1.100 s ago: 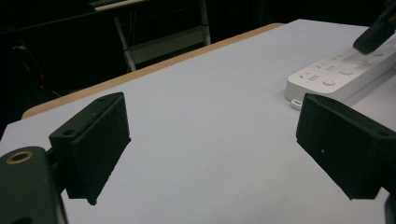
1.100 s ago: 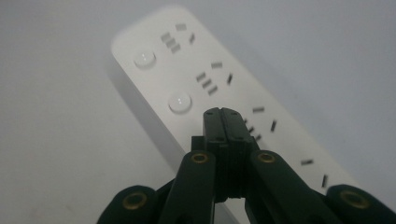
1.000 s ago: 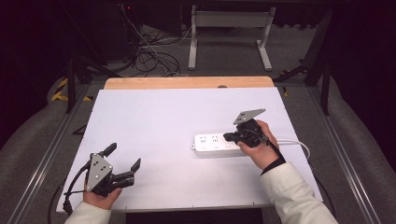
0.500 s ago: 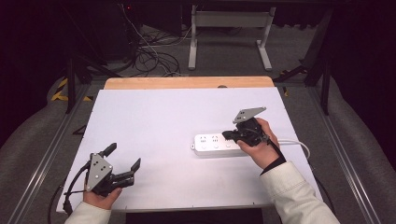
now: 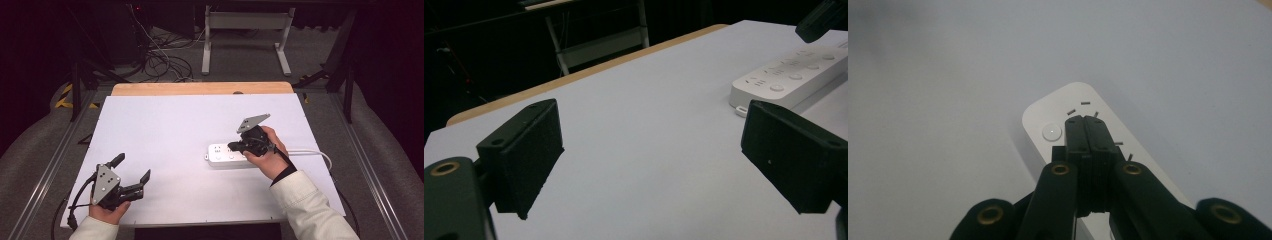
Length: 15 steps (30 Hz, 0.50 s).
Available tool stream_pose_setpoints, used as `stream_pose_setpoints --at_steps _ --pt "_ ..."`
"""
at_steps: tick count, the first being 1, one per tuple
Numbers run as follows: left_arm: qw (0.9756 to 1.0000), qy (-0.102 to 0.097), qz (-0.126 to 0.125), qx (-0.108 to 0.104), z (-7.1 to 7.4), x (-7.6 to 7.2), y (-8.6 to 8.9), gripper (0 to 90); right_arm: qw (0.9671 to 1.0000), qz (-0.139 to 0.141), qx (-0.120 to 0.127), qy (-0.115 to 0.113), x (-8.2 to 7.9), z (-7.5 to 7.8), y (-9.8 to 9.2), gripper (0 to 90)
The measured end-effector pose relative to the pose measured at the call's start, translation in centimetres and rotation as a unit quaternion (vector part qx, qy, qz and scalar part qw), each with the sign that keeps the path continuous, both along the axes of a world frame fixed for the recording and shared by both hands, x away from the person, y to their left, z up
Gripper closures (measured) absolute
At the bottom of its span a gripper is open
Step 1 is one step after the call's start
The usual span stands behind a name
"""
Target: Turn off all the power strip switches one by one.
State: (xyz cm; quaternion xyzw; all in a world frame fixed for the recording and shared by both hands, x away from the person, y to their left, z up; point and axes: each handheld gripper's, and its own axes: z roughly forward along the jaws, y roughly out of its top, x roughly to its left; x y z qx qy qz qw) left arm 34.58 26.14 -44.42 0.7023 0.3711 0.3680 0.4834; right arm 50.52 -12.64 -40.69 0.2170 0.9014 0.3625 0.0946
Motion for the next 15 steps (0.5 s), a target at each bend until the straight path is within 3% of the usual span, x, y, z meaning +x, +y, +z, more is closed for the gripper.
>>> stream_pose_setpoints --at_steps 15 --pt "1.0 -0.001 0.001 0.0 0.0 -0.1 0.0 10.3 0.9996 -0.001 -0.019 0.023 0.7 -1.3 0.5 90.0"
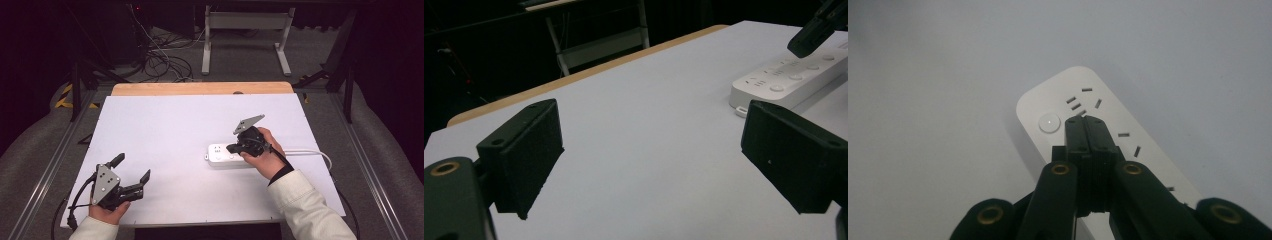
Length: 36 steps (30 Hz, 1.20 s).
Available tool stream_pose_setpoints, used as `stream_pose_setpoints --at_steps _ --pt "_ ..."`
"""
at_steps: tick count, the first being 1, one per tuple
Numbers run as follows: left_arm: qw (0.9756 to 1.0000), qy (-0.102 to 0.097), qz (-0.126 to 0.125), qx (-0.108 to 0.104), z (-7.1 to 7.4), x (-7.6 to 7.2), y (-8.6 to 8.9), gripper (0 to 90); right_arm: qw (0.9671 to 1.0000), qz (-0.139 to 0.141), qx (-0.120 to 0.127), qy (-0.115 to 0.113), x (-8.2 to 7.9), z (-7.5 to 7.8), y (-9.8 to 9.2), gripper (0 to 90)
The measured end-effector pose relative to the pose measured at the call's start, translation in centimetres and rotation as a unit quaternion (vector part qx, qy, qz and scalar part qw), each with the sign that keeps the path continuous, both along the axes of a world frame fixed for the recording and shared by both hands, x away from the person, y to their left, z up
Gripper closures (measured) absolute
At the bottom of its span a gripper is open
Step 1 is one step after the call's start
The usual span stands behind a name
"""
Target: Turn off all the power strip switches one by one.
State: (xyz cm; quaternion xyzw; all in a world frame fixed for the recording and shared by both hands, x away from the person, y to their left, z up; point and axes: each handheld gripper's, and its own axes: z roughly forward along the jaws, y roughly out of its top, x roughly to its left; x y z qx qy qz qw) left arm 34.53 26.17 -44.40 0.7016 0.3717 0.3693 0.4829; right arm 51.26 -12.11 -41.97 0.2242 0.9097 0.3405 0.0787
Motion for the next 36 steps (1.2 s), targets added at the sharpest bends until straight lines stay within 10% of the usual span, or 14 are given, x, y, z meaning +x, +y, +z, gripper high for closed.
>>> stream_pose_setpoints --at_steps 36 --pt "1.0 0.001 0.0 0.001 0.0 0.0 -0.1 10.3 0.9983 0.0 -0.055 0.02 0.4 -2.1 0.6 90.0"
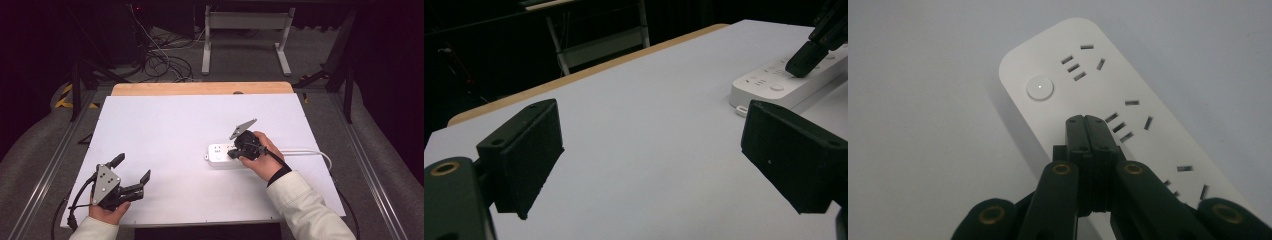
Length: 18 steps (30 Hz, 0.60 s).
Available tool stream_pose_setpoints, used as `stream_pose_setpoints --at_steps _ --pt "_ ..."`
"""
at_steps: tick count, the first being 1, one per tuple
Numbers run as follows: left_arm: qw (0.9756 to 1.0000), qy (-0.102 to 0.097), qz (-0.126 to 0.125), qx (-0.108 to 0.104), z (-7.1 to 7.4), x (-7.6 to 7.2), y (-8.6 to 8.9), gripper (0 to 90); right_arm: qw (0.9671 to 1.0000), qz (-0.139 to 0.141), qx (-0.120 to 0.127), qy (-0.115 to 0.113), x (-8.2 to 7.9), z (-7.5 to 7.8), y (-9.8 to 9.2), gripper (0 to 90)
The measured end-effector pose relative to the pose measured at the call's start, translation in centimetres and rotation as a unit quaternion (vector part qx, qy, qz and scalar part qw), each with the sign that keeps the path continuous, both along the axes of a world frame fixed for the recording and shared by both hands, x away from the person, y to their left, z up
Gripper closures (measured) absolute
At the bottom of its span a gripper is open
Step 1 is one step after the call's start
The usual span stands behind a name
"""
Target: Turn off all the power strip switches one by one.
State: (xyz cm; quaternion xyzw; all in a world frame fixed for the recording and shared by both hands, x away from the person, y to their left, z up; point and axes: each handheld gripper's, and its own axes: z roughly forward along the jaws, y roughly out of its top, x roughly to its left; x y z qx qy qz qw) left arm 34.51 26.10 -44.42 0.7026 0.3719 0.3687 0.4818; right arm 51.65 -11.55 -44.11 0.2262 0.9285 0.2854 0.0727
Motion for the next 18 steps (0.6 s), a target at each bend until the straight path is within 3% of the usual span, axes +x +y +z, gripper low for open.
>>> stream_pose_setpoints --at_steps 12,14,18 --pt "1.0 -0.001 -0.001 0.002 -0.02 0.03 -0.06 10.3 0.9999 -0.009 0.007 0.008 0.06 -0.08 -0.14 90.0" --pt "1.0 -0.001 0.0 0.003 -0.02 0.03 -0.06 10.3 0.9998 -0.012 -0.004 -0.012 0.09 -0.07 -0.13 90.0" --pt "1.0 -0.001 0.0 0.002 -0.01 0.02 -0.05 10.3 0.9997 -0.011 -0.013 -0.015 0.02 0.01 0.13 90.0"
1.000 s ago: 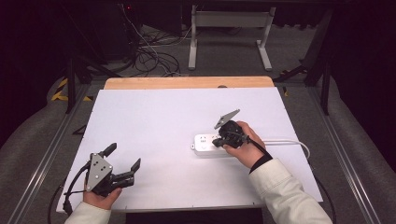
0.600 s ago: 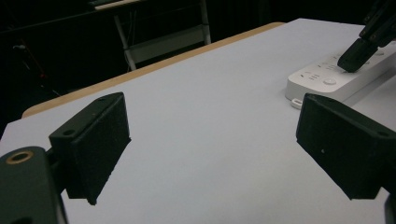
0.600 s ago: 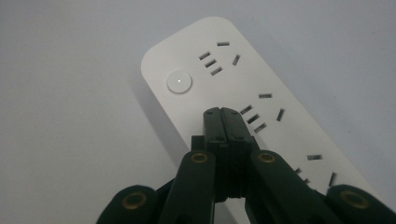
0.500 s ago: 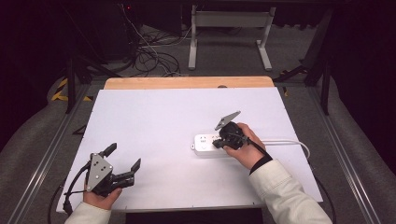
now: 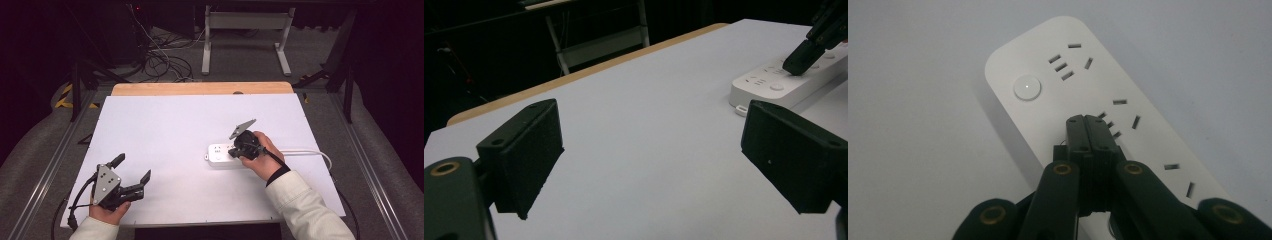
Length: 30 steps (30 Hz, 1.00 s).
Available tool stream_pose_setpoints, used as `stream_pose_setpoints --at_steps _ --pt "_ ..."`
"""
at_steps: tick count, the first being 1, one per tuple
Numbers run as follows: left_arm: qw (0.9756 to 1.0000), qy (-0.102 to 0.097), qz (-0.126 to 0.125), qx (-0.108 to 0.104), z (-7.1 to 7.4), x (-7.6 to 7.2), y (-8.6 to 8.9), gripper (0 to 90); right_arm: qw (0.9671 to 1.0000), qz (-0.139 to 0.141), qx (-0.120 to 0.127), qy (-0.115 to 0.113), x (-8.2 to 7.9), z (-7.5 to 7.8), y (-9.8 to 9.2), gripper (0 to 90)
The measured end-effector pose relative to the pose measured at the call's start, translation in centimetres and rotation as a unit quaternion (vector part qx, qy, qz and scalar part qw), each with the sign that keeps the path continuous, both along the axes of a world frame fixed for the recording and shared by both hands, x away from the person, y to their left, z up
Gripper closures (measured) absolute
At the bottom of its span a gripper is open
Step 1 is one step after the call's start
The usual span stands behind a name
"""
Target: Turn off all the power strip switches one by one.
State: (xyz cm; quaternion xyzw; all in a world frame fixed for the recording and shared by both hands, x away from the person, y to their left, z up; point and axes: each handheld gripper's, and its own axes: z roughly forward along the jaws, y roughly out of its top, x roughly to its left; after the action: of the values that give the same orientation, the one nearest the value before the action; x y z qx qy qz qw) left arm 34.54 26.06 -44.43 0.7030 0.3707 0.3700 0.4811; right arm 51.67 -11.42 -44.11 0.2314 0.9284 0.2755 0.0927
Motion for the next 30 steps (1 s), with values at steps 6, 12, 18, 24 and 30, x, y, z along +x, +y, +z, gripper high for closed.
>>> stream_pose_setpoints --at_steps 6,12,18,24,30 --pt "1.0 0.0 0.0 0.0 0.0 0.0 0.0 10.3 0.9999 -0.002 -0.002 -0.01 -0.3 -0.1 0.0 90.0" --pt "1.0 0.0 -0.001 0.0 0.0 0.0 0.0 10.3 0.9994 0.002 -0.016 -0.029 -0.7 -0.1 0.3 90.0" --pt "1.0 0.0 -0.001 0.0 0.0 0.0 0.0 10.3 0.9996 0.005 -0.012 -0.024 -1.0 -0.3 0.4 90.0" --pt "1.0 0.0 -0.001 0.003 0.0 0.0 0.0 10.3 0.9997 -0.005 0.003 -0.022 -1.0 -0.4 0.1 90.0" --pt "1.0 0.002 -0.001 0.0 0.0 0.1 0.0 10.3 0.9969 -0.004 0.072 -0.033 -1.1 1.8 -0.9 90.0"
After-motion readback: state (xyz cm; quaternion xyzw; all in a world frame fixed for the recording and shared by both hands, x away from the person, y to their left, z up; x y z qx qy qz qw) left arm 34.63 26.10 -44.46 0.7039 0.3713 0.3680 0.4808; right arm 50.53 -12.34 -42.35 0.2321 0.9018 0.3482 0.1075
